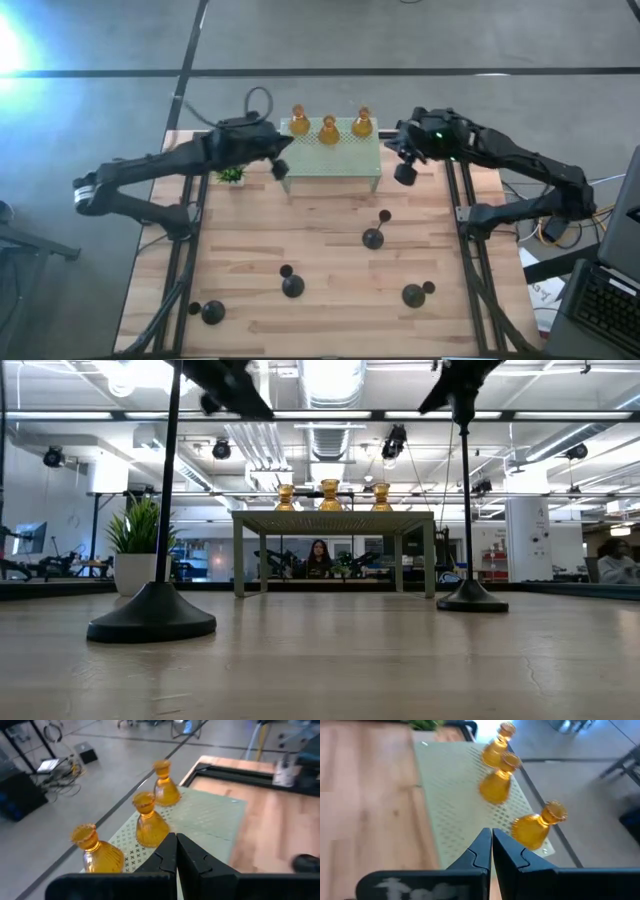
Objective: Pick & Place candle stick holders
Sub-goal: Put the black candle holder on the shelf
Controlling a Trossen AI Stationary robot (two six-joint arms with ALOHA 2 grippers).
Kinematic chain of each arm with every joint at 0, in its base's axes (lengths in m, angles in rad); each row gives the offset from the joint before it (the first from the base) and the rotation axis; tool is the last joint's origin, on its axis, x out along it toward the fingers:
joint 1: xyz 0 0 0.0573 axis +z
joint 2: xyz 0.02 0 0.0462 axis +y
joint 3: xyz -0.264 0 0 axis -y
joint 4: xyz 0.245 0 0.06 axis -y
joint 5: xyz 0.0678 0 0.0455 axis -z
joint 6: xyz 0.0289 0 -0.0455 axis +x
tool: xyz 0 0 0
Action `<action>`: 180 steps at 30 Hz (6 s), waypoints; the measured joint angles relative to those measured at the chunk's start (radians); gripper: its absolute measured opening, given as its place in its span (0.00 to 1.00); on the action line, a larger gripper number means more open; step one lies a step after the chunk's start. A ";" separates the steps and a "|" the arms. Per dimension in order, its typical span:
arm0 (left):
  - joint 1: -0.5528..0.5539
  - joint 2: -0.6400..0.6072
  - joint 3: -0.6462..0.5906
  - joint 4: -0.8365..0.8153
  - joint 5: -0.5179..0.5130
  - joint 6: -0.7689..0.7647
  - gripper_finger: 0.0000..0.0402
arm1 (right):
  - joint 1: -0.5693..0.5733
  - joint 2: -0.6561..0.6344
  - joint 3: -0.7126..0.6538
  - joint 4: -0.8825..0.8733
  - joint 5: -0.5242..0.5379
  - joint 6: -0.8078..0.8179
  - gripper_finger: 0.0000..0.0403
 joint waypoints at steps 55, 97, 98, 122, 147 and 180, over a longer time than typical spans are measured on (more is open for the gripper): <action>-0.596 -0.509 -0.392 -0.229 -0.087 -0.180 0.03 | 0.856 -0.175 -0.588 0.195 0.555 0.805 0.38; -0.596 -0.507 -0.392 -0.216 -0.090 -0.180 0.03 | 0.623 -0.043 -0.275 0.278 0.368 0.378 0.03; -0.596 -0.507 -0.392 -0.216 -0.090 -0.180 0.03 | 0.605 -0.042 -0.233 0.269 0.333 0.357 0.03; -0.596 -0.506 -0.391 -0.126 -0.126 -0.082 0.03 | -0.082 0.207 0.168 0.223 -0.324 0.098 0.02; -0.596 -0.506 -0.391 -0.059 -0.181 -0.034 0.03 | -0.282 0.373 0.168 0.344 -0.447 0.070 0.02; -0.596 -0.506 -0.391 -0.047 -0.180 -0.035 0.03 | -0.294 0.387 0.168 0.350 -0.447 0.060 0.02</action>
